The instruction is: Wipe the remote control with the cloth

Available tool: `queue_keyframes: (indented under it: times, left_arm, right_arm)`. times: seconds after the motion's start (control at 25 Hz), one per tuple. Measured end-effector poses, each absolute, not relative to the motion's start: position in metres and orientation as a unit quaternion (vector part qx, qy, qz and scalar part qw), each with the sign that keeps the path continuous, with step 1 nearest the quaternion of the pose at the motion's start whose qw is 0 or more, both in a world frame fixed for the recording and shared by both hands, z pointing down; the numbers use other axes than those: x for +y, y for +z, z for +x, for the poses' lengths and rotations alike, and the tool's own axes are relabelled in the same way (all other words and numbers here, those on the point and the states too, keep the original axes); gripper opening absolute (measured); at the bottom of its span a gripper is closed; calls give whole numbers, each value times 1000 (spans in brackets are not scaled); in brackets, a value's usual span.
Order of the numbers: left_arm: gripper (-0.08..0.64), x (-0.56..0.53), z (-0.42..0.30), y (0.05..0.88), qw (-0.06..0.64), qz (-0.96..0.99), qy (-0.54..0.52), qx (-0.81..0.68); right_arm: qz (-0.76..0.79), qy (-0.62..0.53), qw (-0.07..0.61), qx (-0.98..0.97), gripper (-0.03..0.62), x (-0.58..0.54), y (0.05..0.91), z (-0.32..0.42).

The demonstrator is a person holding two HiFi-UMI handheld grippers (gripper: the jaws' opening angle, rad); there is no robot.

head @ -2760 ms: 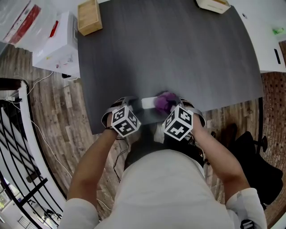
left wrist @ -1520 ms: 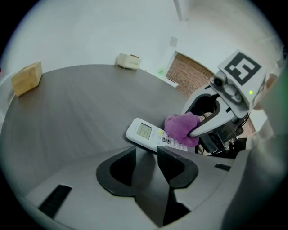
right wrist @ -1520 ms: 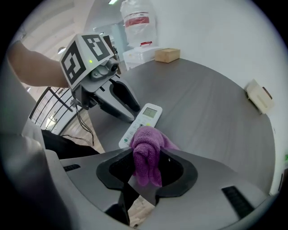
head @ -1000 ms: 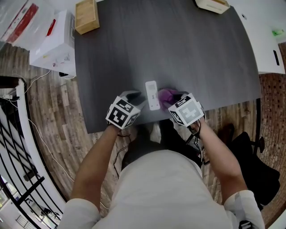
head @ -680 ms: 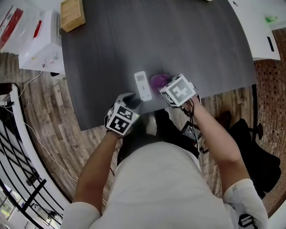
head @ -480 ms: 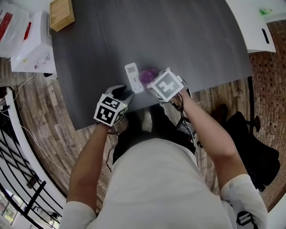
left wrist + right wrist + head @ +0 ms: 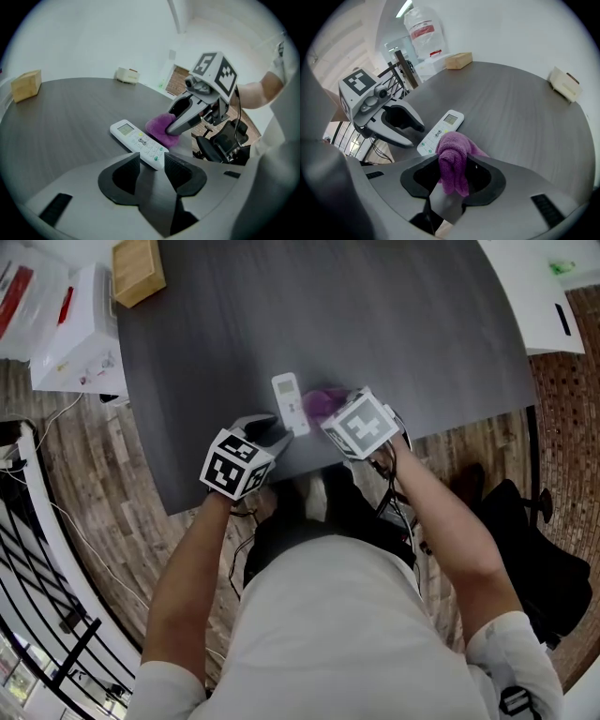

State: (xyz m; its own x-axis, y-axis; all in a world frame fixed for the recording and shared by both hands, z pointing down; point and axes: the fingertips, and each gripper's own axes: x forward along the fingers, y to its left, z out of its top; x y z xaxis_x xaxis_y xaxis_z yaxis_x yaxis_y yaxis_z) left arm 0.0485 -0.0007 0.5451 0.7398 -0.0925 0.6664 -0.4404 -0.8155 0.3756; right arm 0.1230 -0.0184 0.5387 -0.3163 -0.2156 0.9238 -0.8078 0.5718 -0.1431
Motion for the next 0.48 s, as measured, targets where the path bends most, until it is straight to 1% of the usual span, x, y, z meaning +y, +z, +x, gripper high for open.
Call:
queue_keyframes:
  times: [0.16, 0.48]
  left_arm:
    - [150, 2, 35, 513, 282, 904, 272, -171]
    - [150, 3, -25, 452, 324, 901, 146, -250]
  right_arm:
    - [377, 297, 456, -749, 147, -19, 517, 158]
    - [494, 254, 423, -716, 147, -14, 449, 268]
